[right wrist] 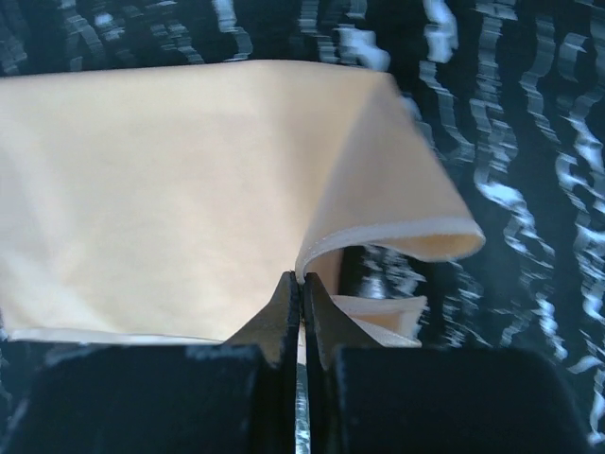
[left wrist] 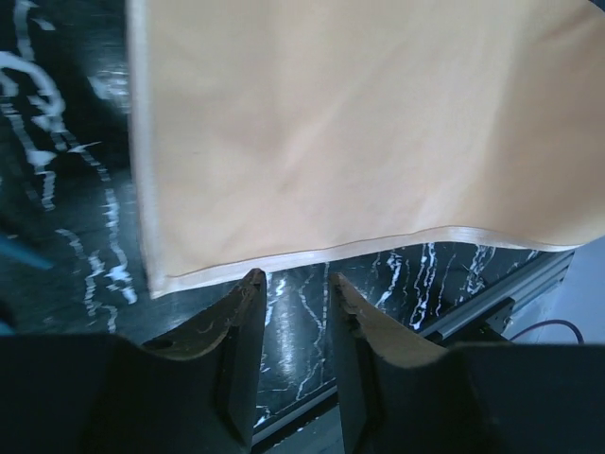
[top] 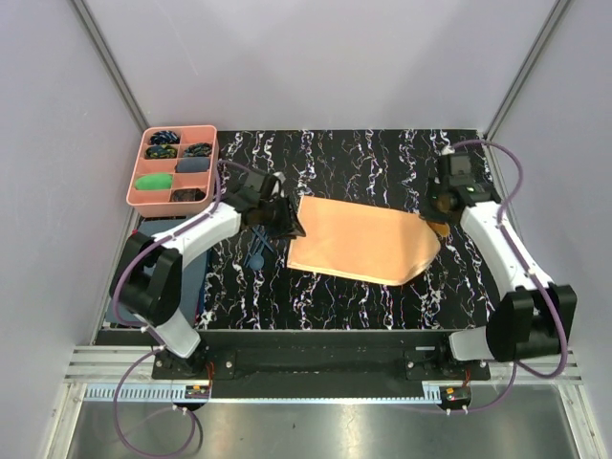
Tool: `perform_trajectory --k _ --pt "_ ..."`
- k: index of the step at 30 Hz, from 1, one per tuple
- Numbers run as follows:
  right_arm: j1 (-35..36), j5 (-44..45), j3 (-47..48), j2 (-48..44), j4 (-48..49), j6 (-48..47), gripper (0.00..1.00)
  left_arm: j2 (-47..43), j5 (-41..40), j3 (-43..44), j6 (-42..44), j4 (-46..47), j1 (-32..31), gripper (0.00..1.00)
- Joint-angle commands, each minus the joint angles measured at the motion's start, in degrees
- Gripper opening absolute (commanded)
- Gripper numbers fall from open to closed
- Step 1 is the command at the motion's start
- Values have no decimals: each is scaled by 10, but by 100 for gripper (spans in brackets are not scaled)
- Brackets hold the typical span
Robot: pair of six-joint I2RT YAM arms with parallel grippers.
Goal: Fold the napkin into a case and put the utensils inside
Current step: Fold the rectangle-folded napkin at the center of the board.
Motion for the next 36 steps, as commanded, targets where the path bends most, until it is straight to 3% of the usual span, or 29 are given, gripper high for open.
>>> perform_trajectory --k 1,6,15,22,36 --pt "109 -27 75 80 36 42 0 -37 -4 -23 45 -4 33 36" --pt "200 -76 164 202 60 102 0 -45 -11 -19 74 -25 67 37" --pt "253 -123 279 347 87 156 0 -27 -15 -18 82 -33 77 37" --pt "265 -139 311 382 95 173 0 -13 -27 -23 76 -24 77 37" --pt "280 -191 271 374 141 215 0 54 -11 -23 55 -2 70 36"
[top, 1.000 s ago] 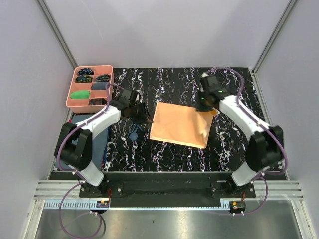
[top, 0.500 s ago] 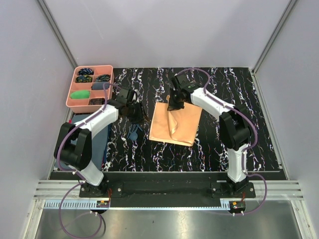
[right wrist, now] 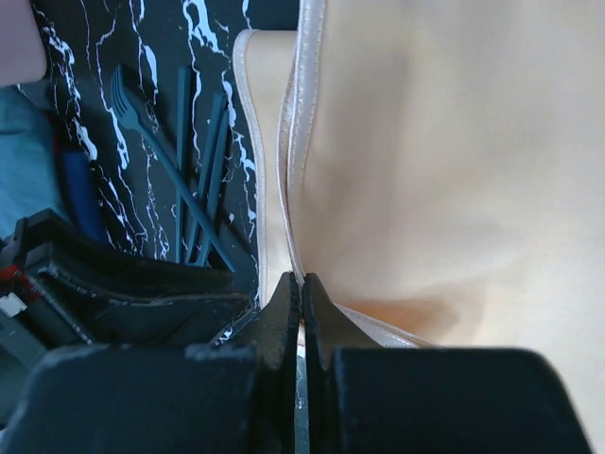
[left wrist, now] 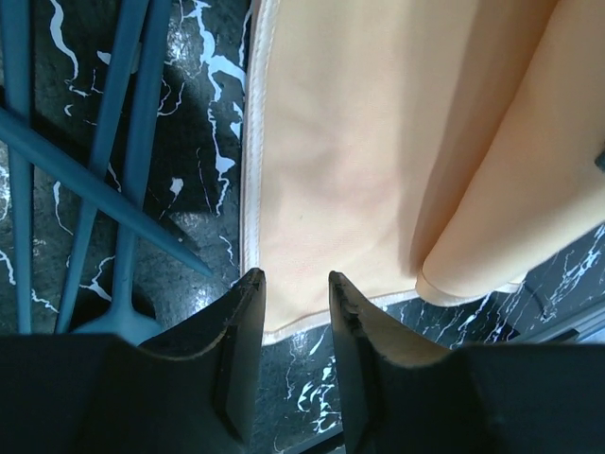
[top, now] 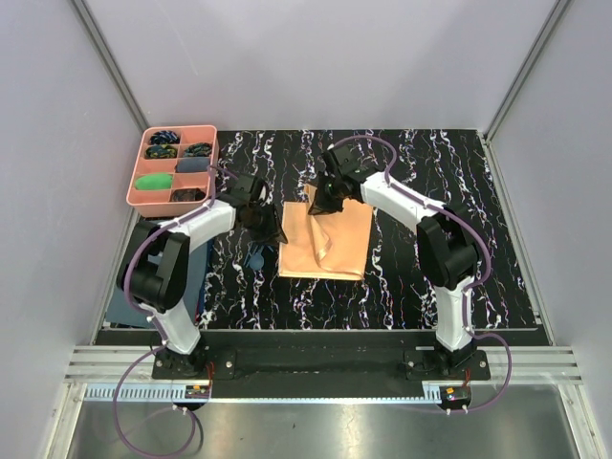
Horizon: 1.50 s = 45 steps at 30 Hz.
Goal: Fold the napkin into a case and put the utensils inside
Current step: Fold the rectangle-folded napkin at the center of the board.
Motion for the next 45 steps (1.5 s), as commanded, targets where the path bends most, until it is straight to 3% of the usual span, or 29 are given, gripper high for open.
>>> perform_trajectory --k 1,20,37,45 --pt "6 -30 -13 -15 30 12 0 21 0 2 -5 24 -9 36" --pt "13 -82 -68 -69 78 54 0 76 -66 -19 -17 28 -47 29" --pt "30 -114 -72 5 147 102 0 25 -69 -41 -16 28 -46 27" --pt "30 -116 -72 28 157 104 0 -45 -60 -52 -20 6 -33 32"
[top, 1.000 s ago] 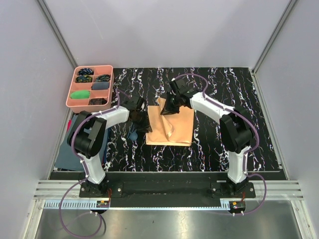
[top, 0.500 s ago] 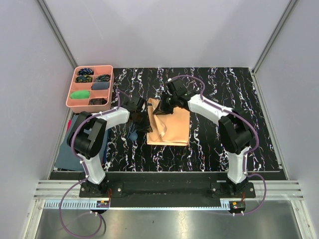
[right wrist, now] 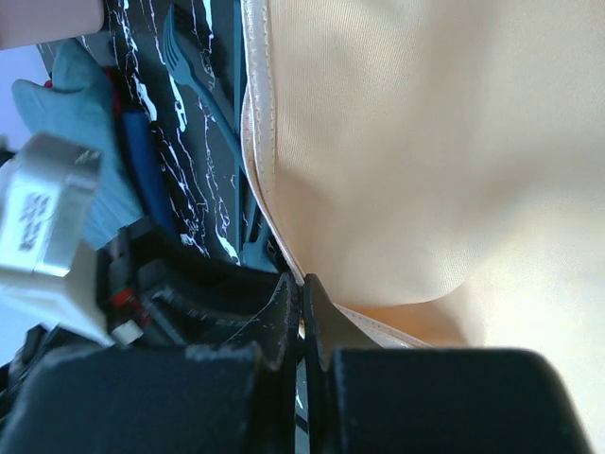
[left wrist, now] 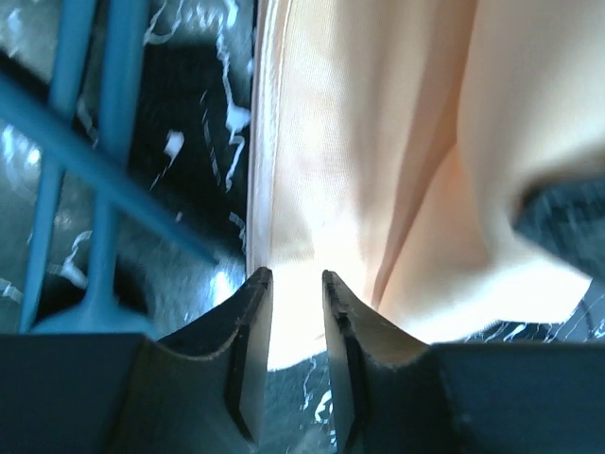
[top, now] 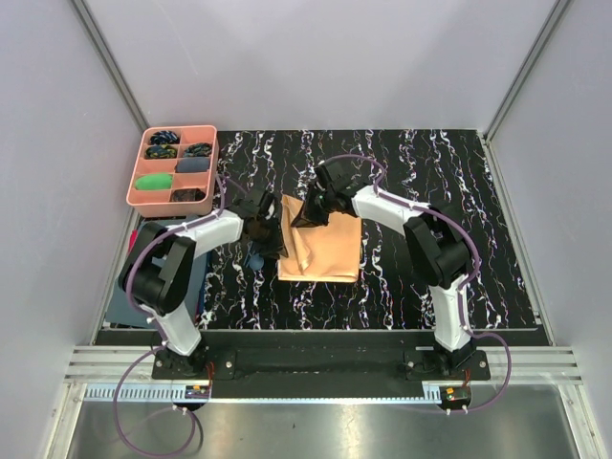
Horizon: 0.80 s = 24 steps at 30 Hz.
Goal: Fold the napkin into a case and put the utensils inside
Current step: Fold the rectangle-folded napkin at the center of the board.
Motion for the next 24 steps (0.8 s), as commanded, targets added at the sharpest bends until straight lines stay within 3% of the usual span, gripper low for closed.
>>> perform_trajectory --k 1,7,17,20,24 --pt "3 -13 2 8 28 9 0 -58 -8 -7 3 -14 15 33" --pt "3 -24 -5 12 38 13 0 -69 30 20 9 -18 50 40" --pt "4 -38 -19 16 60 17 6 -10 89 70 -10 -1 76 48" --pt "4 -53 -18 19 63 18 10 6 91 77 -14 4 77 48" --pt "3 -57 -20 8 64 2 30 15 94 75 -18 10 79 47"
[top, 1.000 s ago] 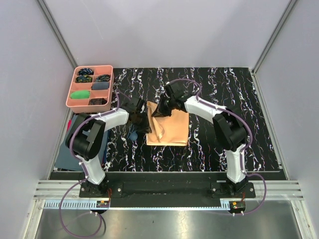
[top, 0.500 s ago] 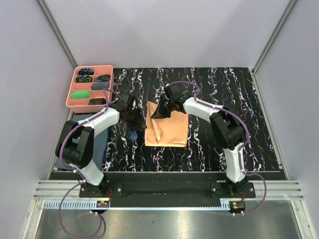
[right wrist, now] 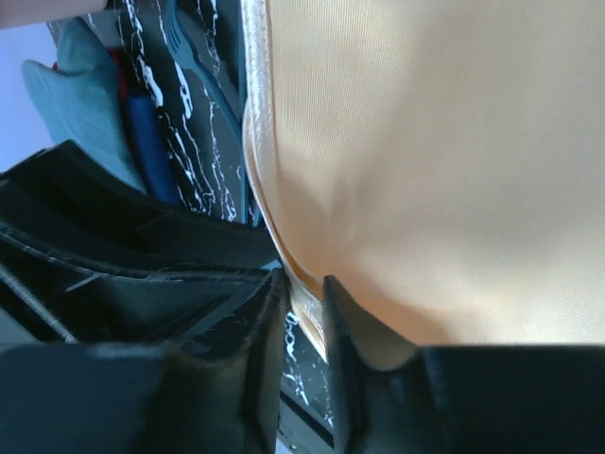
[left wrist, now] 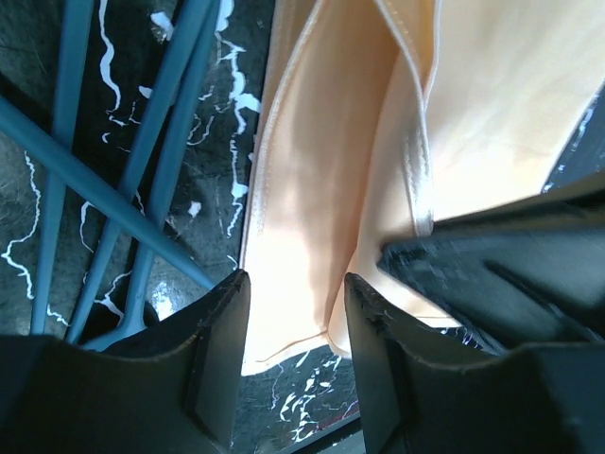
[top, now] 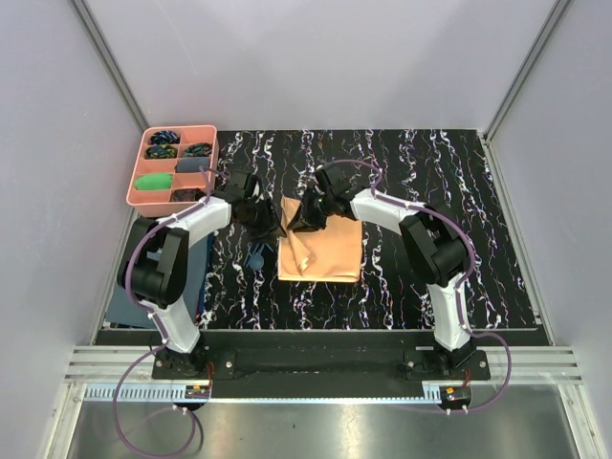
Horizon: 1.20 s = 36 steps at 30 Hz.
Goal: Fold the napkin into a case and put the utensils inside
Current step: Fold the rectangle-folded napkin at the center of the board, then rotate the square-folded napkin at the center of the board.
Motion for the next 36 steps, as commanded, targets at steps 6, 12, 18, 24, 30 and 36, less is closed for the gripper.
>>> perform_trajectory --k 6,12,18,24,30,36 --pt "-13 -20 -40 -82 3 -48 55 -22 12 -5 4 24 7 50" --pt "-33 3 -146 -165 -4 -66 57 -80 -3 -42 8 24 7 53" --pt "-41 38 -239 -203 -4 -72 47 -101 7 -50 9 24 -3 50" --pt "-88 30 -301 -216 -3 -64 37 -116 -8 -52 0 24 -36 49" --pt "-176 31 -385 -261 -10 -107 36 -108 -39 -29 7 25 -51 52" --pt "-235 53 -343 -226 -62 -196 41 -74 -25 37 34 5 -54 57"
